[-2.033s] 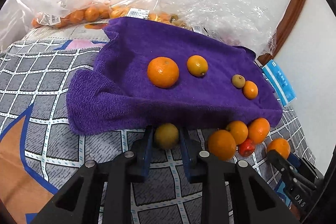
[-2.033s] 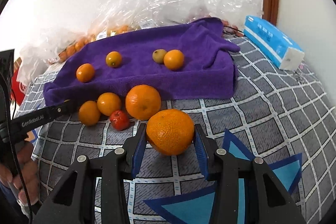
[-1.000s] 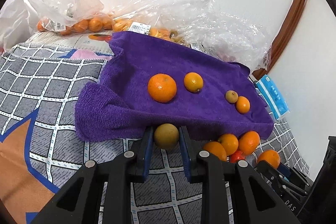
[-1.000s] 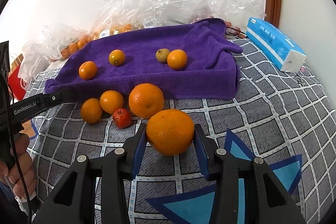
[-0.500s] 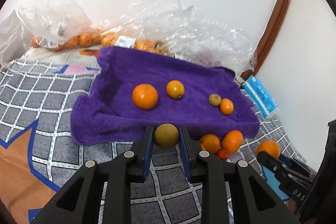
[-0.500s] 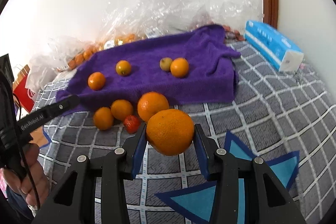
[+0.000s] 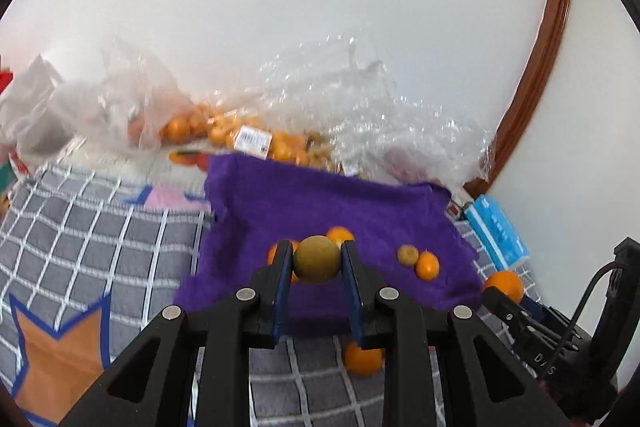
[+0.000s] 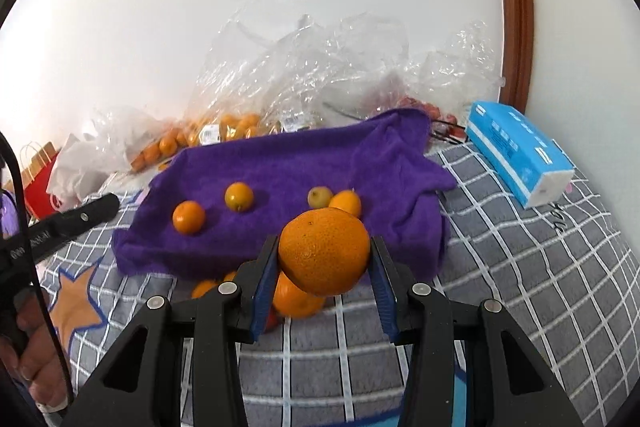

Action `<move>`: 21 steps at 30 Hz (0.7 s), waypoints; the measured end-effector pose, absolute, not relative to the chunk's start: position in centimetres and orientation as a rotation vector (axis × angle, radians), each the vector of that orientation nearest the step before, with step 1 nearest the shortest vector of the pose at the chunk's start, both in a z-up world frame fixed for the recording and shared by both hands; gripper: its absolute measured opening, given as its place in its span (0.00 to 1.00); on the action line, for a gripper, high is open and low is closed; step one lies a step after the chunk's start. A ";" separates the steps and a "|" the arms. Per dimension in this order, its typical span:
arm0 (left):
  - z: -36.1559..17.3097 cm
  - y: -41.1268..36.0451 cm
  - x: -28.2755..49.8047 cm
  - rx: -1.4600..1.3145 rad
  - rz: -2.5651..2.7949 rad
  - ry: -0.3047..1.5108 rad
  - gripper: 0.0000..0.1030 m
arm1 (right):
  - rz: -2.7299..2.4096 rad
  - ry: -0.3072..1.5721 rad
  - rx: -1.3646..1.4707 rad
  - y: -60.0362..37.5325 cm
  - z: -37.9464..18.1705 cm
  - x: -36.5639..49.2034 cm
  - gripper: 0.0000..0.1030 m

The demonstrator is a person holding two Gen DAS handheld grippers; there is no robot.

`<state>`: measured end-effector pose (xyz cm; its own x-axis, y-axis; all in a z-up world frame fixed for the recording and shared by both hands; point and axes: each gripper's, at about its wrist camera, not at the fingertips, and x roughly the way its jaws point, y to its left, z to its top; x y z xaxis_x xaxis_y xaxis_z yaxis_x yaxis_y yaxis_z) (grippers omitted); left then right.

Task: Organize fruits
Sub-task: 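Lift both held fruits and carry them over the purple towel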

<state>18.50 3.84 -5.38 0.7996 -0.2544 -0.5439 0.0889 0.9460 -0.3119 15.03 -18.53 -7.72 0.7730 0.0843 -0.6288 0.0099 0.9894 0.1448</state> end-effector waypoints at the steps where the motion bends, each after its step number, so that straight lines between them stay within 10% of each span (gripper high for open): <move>1: -5.2 3.8 19.0 -0.276 -0.184 0.615 0.23 | 0.039 0.680 0.140 -18.5 -7.6 15.4 0.42; 21: -8.6 5.8 22.6 -0.348 -0.132 0.635 0.23 | 0.081 0.643 0.111 -16.5 -7.9 21.8 0.42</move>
<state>22.61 5.82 -8.56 0.7989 -0.2262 -0.5573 0.0153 0.9339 -0.3572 21.78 -16.45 -7.94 0.7973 0.1096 -0.5936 -0.0406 0.9909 0.1284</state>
